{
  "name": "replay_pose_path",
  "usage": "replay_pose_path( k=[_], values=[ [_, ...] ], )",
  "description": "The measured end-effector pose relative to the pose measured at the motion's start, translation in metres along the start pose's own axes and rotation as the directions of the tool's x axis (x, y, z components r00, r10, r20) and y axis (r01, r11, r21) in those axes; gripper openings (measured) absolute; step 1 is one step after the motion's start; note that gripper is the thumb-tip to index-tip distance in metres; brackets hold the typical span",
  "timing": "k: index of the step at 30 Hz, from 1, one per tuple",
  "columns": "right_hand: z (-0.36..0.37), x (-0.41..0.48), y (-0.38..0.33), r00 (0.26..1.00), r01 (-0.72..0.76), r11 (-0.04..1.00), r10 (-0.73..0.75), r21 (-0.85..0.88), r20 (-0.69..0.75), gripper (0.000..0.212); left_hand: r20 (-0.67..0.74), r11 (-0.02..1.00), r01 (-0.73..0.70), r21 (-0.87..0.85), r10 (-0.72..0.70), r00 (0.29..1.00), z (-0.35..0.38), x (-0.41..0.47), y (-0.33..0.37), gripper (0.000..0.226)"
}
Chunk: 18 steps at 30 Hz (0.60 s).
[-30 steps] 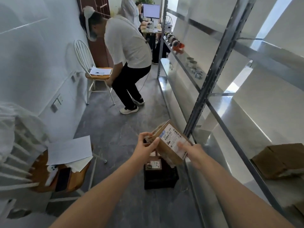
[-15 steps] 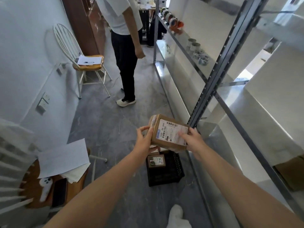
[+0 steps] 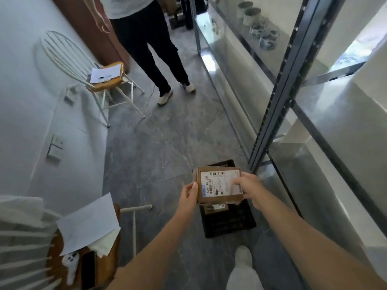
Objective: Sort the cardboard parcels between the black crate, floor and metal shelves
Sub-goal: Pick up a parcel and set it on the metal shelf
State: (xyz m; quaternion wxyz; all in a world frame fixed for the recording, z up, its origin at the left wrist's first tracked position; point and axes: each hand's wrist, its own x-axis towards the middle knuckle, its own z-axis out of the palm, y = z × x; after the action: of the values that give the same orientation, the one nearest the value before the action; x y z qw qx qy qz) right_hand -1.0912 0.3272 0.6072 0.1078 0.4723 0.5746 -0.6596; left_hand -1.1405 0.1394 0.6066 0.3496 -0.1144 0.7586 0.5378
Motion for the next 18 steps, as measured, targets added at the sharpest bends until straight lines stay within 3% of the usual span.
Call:
replay_pose_path(
  k=[7, 10, 14, 18],
  values=[
    [-0.022, 0.083, 0.022, 0.988, -0.154, 0.985, 0.153, -0.079, -0.026, 0.028, -0.035, 0.983, 0.153, 0.101, -0.150, 0.988, 0.047, 0.070, -0.036, 0.033],
    [-0.020, 0.115, 0.043, 0.983, -0.181, 0.976, 0.181, -0.120, -0.012, 0.035, -0.046, 0.969, 0.236, 0.069, -0.233, 0.971, 0.059, 0.107, -0.061, 0.032],
    [-0.012, 0.169, 0.087, 0.974, -0.226, 0.965, 0.222, -0.129, -0.048, 0.036, 0.010, 0.942, 0.332, 0.056, -0.333, 0.943, 0.072, 0.160, -0.108, 0.016],
    [0.005, 0.226, 0.145, 0.953, -0.301, 0.943, 0.300, -0.140, -0.032, 0.036, 0.021, 0.929, 0.356, 0.097, -0.360, 0.933, 0.080, 0.220, -0.171, 0.020]
  ],
)
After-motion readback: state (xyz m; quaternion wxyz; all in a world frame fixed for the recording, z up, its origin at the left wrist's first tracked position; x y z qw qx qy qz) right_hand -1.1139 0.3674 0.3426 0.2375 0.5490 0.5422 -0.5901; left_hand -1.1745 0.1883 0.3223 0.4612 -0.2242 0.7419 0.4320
